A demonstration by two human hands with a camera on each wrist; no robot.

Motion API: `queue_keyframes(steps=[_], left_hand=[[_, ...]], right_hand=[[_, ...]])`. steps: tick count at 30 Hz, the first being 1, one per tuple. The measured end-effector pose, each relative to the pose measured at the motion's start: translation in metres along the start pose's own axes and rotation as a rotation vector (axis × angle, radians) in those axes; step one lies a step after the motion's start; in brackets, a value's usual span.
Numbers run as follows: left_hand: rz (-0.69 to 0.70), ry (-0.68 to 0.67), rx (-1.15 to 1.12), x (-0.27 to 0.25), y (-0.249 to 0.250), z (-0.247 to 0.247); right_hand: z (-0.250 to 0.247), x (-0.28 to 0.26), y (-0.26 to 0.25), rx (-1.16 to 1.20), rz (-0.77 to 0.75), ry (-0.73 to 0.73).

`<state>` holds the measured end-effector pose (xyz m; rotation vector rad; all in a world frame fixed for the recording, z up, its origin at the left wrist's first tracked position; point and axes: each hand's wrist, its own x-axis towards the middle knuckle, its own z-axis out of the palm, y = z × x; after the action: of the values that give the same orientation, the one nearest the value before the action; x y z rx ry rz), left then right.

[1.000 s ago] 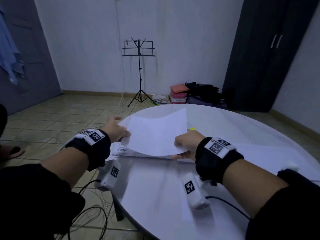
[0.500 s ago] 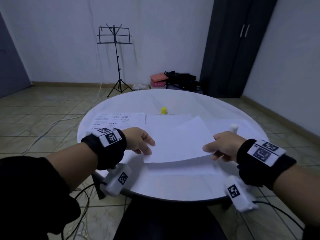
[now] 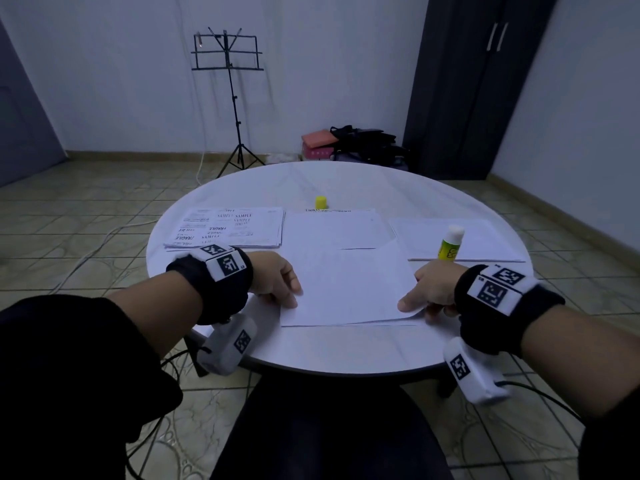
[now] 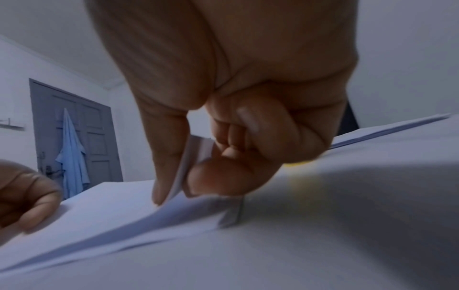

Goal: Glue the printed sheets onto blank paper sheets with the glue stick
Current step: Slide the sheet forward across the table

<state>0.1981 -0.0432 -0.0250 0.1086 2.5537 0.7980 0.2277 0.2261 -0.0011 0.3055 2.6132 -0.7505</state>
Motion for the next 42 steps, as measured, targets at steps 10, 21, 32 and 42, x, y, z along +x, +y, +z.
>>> queue_keyframes(steps=[10, 21, 32, 42], left_hand=[[0.004, -0.012, 0.026, 0.000, 0.001, 0.000], [0.033, -0.011, 0.138, 0.000, 0.004, 0.001], [0.037, -0.006, 0.171, 0.002, 0.005, 0.002], [0.033, 0.005, 0.200, 0.005, 0.004, 0.001]], right_hand=[[0.002, 0.007, 0.002, -0.011, 0.006, -0.023], [0.005, 0.012, 0.003, -0.008, 0.008, -0.023], [0.006, 0.010, 0.001, -0.035, 0.005, -0.033], [0.007, 0.009, 0.000, -0.049, 0.014, -0.033]])
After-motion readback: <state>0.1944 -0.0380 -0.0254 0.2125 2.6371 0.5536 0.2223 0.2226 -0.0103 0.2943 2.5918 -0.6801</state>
